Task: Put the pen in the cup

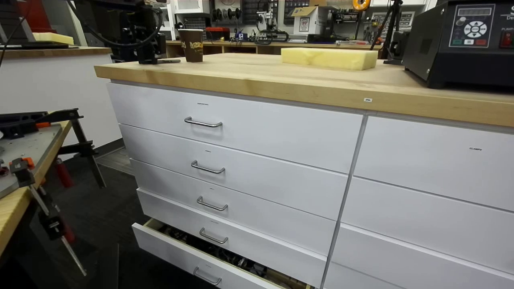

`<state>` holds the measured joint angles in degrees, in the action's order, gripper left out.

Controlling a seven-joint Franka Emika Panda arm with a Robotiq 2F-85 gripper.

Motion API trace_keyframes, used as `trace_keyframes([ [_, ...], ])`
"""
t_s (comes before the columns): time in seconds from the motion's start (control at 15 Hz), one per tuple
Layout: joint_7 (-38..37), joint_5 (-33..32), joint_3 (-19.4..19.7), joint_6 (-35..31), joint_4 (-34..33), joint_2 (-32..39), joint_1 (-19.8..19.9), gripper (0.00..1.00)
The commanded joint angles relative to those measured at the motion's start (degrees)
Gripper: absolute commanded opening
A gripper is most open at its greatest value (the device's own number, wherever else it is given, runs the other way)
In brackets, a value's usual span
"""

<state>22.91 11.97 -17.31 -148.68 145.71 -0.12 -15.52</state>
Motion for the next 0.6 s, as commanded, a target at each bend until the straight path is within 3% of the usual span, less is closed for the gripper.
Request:
trace_keyframes([
  [0.0,-2.1,-3.0,-1.2,-3.5,4.1,-3.3,-2.0,0.20],
  [0.2,-6.7,-5.7,-2.6,-1.4,5.2,-5.7,-3.7,0.02],
  [0.53,-13.3,-10.9,-2.9,11.8,0.9,-6.6,-4.1,0.04],
])
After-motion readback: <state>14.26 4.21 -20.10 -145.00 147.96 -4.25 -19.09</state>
